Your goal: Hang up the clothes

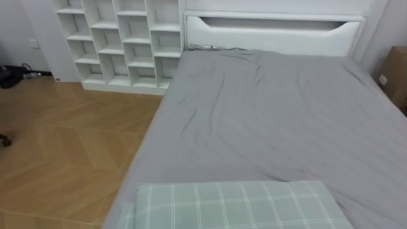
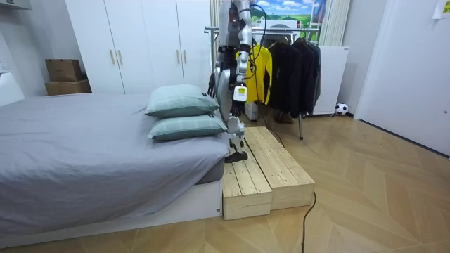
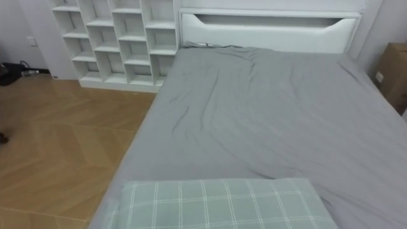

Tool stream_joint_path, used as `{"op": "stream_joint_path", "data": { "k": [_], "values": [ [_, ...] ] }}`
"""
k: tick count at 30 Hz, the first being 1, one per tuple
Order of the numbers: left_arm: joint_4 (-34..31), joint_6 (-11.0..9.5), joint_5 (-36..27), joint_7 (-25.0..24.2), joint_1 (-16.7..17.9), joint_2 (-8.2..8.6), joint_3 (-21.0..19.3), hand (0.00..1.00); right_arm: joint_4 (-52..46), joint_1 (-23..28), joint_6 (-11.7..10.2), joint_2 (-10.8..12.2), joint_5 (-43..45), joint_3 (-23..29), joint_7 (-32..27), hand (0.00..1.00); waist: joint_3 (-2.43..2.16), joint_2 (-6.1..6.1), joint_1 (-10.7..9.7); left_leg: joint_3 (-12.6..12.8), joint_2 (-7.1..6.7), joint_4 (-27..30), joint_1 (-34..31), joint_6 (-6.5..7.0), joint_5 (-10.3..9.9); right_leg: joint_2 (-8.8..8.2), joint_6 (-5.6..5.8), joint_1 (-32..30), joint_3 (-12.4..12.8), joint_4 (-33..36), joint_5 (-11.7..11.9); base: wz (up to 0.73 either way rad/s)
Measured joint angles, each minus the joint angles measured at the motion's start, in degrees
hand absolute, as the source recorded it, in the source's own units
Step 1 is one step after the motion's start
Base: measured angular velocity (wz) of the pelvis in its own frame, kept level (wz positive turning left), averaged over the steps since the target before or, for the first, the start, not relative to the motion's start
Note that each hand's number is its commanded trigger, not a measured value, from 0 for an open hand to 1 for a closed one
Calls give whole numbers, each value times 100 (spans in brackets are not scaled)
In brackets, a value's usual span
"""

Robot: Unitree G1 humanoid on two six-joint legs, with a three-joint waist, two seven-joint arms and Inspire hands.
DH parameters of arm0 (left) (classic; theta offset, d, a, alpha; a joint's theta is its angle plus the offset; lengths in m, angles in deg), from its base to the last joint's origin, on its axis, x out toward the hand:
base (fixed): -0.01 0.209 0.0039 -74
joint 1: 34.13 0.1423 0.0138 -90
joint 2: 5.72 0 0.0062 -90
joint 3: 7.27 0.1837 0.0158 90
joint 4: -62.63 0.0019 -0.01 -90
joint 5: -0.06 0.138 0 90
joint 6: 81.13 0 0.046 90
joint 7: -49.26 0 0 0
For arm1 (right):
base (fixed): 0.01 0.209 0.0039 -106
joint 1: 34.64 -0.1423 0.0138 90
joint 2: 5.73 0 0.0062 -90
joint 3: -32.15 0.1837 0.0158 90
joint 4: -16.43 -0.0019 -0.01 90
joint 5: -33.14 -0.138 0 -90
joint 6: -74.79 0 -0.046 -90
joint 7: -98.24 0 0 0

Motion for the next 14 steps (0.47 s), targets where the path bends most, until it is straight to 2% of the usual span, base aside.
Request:
{"op": "stream_joint_path", "data": {
  "k": [6,10,14],
  "values": [
    [-73,-2,49,-10,9,-24,229,0,-15,-11,6,-6,52,-33,31,0,-2,5,-25,57,3,-5,1,0,0,2,0,-8,25,3,0,-1],
    [-73,-3,49,-16,9,-25,229,0,-13,-14,-11,-10,58,-34,35,0,0,7,-31,59,2,-7,1,1,1,8,0,-11,148,2,0,0],
    [-74,-8,52,-15,12,-24,232,0,-14,-14,-17,-10,58,-39,35,0,1,9,-37,59,2,-8,1,0,1,10,0,-12,149,2,0,0]
  ]
}}
